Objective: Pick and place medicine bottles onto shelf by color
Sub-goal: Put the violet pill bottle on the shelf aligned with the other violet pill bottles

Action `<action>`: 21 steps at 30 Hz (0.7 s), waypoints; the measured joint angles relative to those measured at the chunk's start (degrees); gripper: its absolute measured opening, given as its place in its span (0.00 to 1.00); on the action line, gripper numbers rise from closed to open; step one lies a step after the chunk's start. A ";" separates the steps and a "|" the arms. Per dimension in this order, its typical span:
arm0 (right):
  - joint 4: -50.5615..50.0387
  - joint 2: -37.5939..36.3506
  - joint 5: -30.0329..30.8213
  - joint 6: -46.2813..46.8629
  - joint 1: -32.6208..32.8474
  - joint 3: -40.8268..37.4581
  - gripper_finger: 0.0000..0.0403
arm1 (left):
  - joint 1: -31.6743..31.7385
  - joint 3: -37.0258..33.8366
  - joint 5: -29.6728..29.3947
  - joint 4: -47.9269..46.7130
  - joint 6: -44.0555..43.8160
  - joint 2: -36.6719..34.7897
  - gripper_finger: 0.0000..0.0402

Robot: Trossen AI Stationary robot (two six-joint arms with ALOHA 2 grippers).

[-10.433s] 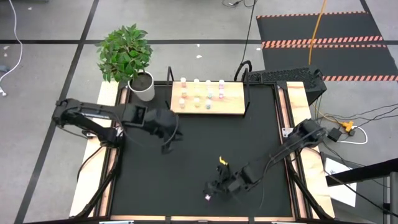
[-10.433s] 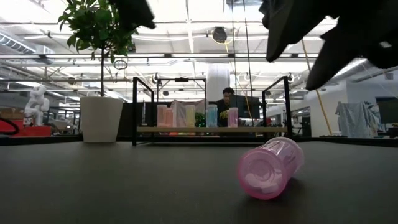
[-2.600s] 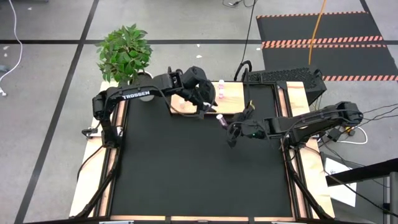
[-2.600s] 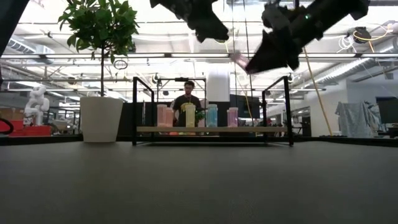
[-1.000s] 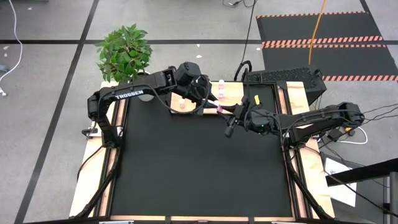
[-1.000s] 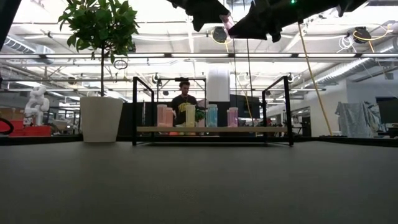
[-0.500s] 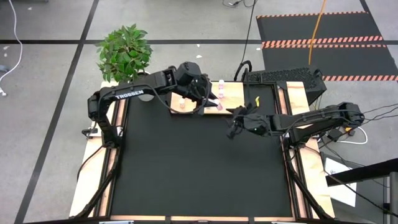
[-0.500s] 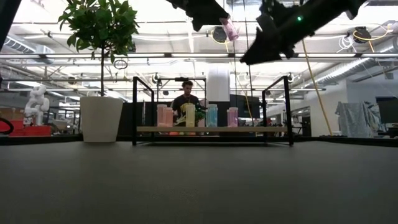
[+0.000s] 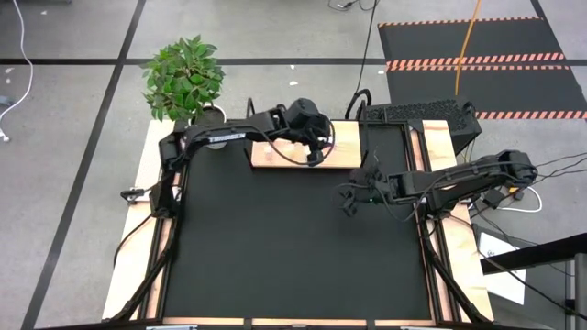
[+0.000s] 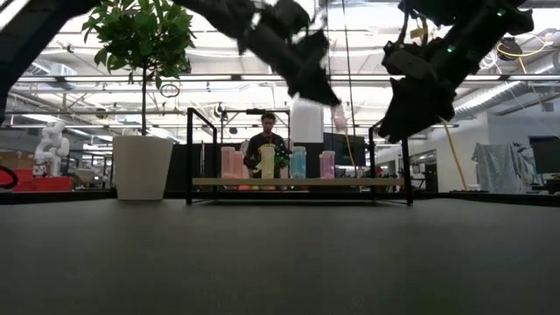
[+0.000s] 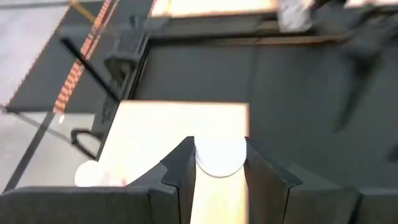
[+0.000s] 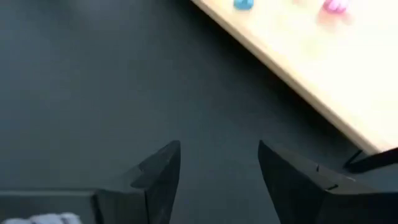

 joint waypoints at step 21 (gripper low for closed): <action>4.16 -0.02 -1.24 12.19 6.21 -6.43 0.53 | 1.48 0.00 -0.28 -2.75 5.32 7.19 0.29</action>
